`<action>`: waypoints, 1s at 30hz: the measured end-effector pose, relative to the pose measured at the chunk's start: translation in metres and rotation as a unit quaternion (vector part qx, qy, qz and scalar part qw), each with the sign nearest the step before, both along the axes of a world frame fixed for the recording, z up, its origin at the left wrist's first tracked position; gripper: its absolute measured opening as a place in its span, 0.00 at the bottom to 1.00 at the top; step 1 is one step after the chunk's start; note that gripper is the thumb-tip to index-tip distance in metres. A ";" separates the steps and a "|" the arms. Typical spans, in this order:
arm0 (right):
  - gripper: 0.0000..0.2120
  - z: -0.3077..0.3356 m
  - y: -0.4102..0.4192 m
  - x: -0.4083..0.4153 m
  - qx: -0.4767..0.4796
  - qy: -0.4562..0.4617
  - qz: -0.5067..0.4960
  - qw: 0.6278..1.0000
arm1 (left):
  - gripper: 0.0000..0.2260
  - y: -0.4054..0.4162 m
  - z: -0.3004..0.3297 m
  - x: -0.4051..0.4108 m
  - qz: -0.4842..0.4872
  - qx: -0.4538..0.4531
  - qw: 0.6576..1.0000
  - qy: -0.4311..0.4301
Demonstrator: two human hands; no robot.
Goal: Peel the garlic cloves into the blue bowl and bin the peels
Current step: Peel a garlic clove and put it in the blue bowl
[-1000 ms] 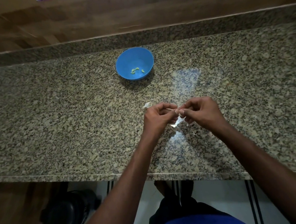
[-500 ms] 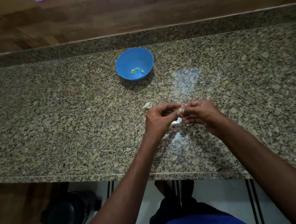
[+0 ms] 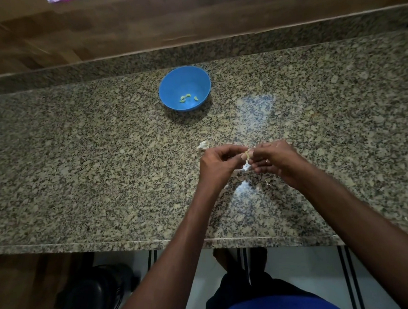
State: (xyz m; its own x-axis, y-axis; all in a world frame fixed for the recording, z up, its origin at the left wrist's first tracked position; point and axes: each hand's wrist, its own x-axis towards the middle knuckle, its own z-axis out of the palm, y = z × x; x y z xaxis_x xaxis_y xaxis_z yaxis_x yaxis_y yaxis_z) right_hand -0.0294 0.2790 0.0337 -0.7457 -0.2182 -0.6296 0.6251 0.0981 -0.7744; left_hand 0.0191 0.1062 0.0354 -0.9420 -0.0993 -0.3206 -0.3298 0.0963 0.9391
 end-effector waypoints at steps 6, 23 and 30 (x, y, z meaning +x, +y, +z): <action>0.07 0.000 -0.003 0.003 -0.028 -0.047 -0.013 0.998 | 0.06 -0.003 -0.004 0.000 0.020 0.036 0.999 -0.016; 0.10 0.000 0.005 -0.002 -0.023 0.012 0.151 0.988 | 0.07 -0.015 -0.005 -0.008 -0.041 0.035 0.998 -0.010; 0.12 -0.005 -0.002 0.004 -0.250 -0.187 0.012 0.950 | 0.08 -0.016 0.002 -0.011 -0.047 0.101 0.994 -0.007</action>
